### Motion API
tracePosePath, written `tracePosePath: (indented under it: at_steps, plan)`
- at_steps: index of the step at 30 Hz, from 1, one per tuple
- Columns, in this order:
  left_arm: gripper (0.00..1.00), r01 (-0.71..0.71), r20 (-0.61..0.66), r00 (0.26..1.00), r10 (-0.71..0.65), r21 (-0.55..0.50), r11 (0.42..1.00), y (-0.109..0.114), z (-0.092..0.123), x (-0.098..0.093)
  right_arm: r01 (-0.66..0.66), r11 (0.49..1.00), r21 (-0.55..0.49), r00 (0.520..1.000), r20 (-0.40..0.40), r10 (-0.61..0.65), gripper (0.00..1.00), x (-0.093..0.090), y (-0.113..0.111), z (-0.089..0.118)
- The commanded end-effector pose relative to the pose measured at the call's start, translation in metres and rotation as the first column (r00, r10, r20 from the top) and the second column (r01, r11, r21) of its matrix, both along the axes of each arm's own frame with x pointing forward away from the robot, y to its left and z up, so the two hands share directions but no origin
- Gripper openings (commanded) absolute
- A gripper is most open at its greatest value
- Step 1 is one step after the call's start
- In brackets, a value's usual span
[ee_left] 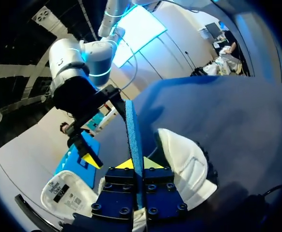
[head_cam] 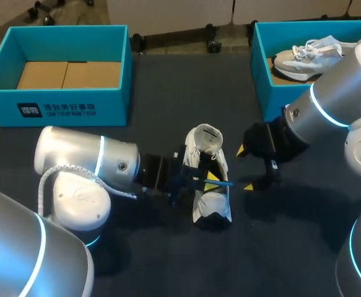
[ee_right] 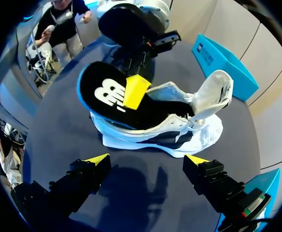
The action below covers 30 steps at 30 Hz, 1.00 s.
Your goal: Take the shoe out of the shoebox, open the shoe tongue, remove and reinsert the insole, then place the shoe into the shoebox
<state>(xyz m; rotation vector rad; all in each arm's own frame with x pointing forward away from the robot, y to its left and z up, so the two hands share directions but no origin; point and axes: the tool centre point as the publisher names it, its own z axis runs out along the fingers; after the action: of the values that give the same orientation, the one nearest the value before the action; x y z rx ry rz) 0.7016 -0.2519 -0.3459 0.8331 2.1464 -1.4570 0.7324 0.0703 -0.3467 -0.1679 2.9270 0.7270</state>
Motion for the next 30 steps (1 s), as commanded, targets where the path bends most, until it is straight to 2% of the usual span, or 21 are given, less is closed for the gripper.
tracePosePath:
  at_steps: [1,9,10,11,12,15,16,18,20,21,22,23,24,30]
  plan:
    - [0.00,0.009,0.011,1.000,-0.009,0.021,1.000,0.000,-0.007,0.010,0.000,1.000,0.001,1.000,0.001,0.000,1.00,-0.001,0.001,-0.001]
    - [0.00,-0.028,0.017,1.000,0.027,0.057,0.998,0.004,-0.008,0.016,0.001,1.000,-0.003,1.000,0.002,-0.001,1.00,-0.002,0.003,0.000]
    - [0.11,-0.033,0.015,0.999,0.032,0.056,0.998,0.004,-0.007,0.016,0.002,1.000,-0.003,1.000,0.002,-0.002,1.00,-0.002,0.003,0.001]
    - [0.41,-0.037,0.015,0.999,0.036,0.054,0.998,0.005,-0.005,0.015,0.002,1.000,-0.003,1.000,0.003,-0.002,1.00,-0.002,0.003,0.001]
    - [0.58,-0.038,0.016,0.999,0.038,0.051,0.998,0.005,-0.002,0.014,0.003,1.000,-0.004,1.000,0.004,-0.003,1.00,-0.002,0.003,0.002]
    - [0.60,-0.037,0.013,0.999,0.037,0.040,0.998,0.006,0.004,0.010,0.003,1.000,-0.005,1.000,0.005,-0.003,1.00,-0.002,0.003,0.003]
    - [0.49,-0.036,0.014,0.999,0.035,0.037,0.999,0.007,0.008,0.008,0.003,1.000,-0.006,1.000,0.006,-0.002,1.00,-0.002,0.004,0.003]
    - [0.45,-0.030,0.005,1.000,0.030,0.023,0.999,0.007,0.012,0.004,0.002,1.000,-0.007,1.000,0.007,-0.002,1.00,-0.002,0.004,0.003]
    - [0.36,-0.019,0.005,1.000,0.019,0.018,1.000,0.007,0.013,0.002,0.003,1.000,-0.007,1.000,0.008,-0.003,1.00,-0.003,0.004,0.004]
    - [0.28,-0.016,0.002,1.000,0.016,0.016,1.000,0.007,0.014,0.000,0.003,1.000,-0.007,1.000,0.009,-0.003,1.00,-0.003,0.005,0.004]
    - [0.13,-0.012,0.002,1.000,0.012,0.017,1.000,0.006,0.014,-0.001,0.004,1.000,-0.007,1.000,0.009,-0.004,1.00,-0.003,0.005,0.004]
    - [0.04,-0.008,-0.001,1.000,0.008,0.017,1.000,0.006,0.014,-0.001,0.004,1.000,-0.007,1.000,0.009,-0.004,1.00,-0.003,0.005,0.004]
    - [0.00,-0.003,-0.004,1.000,0.003,0.020,1.000,0.005,0.012,-0.002,0.005,1.000,-0.007,1.000,0.008,-0.005,1.00,-0.003,0.005,0.004]
    - [0.00,0.024,0.002,1.000,-0.024,0.034,0.999,0.003,0.001,0.001,0.006,1.000,-0.007,1.000,0.005,-0.006,1.00,-0.004,0.005,0.003]
